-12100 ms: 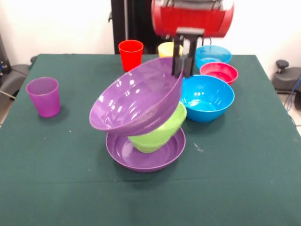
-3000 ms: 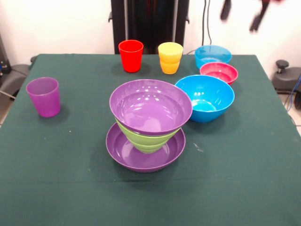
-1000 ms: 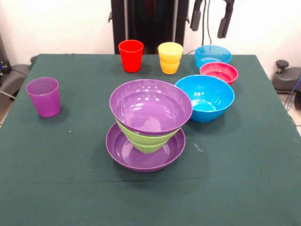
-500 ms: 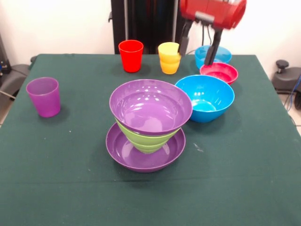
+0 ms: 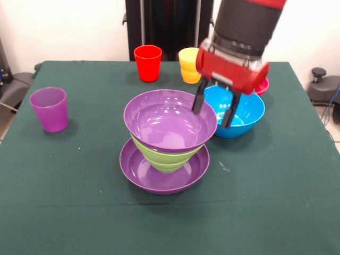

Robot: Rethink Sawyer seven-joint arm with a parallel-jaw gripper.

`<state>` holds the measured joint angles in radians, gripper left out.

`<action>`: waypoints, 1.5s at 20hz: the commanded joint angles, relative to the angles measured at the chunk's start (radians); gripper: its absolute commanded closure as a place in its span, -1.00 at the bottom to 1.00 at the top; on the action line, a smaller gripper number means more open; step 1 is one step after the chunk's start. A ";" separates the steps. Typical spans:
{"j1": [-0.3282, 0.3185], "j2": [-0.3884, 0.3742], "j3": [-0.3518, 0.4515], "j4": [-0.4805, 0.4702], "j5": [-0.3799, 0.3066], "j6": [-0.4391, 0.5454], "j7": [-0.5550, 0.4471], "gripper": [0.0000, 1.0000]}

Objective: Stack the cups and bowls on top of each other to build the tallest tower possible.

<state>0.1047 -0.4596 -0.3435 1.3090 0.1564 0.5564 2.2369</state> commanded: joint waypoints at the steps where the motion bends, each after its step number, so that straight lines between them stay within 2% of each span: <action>1: 0.058 0.162 0.005 -0.154 0.059 -0.010 0.278 -1.00; 8: 0.105 0.196 -0.030 -0.192 0.096 0.043 0.299 -1.00; 11: 0.125 0.174 -0.034 -0.153 0.108 0.042 0.307 -1.00; 18: 0.156 0.075 -0.053 -0.079 0.113 0.118 0.293 -1.00; 24: 0.145 0.069 -0.047 -0.068 0.107 0.108 0.265 -1.00; 26: 0.152 0.080 -0.035 -0.050 0.121 0.088 0.291 -1.00; 30: 0.137 0.035 0.053 0.103 0.177 0.045 0.287 -1.00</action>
<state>0.2586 -0.4166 -0.4330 1.2190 0.2922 0.5568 2.3450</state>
